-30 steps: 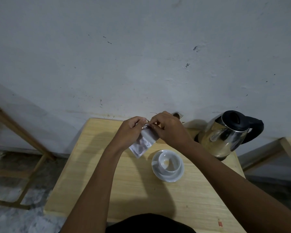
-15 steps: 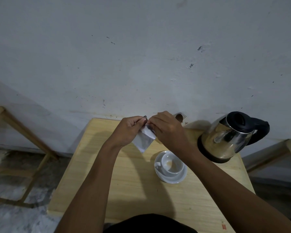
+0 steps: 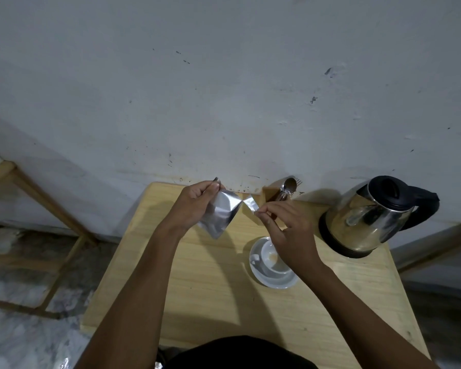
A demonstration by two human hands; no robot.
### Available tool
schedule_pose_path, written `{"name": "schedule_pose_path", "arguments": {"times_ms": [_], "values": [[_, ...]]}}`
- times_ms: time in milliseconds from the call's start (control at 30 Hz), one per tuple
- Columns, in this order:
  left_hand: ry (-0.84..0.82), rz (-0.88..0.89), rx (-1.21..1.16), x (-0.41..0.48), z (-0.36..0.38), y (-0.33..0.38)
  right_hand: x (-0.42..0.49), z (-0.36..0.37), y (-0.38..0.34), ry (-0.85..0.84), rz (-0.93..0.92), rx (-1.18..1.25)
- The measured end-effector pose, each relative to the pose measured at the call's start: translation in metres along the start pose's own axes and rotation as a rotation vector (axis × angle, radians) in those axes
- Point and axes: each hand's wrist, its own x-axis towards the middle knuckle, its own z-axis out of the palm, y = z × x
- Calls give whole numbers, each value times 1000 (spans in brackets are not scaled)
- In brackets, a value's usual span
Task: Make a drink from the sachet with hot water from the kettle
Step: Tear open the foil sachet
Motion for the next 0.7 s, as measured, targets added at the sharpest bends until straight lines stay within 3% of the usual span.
{"name": "schedule_pose_path", "arguments": {"times_ms": [300, 467, 700], "values": [[63, -41, -3, -2, -9, -17, -16, -4, 0, 146, 512, 219], [26, -32, 71, -8, -11, -22, -14, 23, 21, -94, 758, 219], [97, -63, 107, -32, -7, -26, -15, 93, 40, -440, 734, 13]]}}
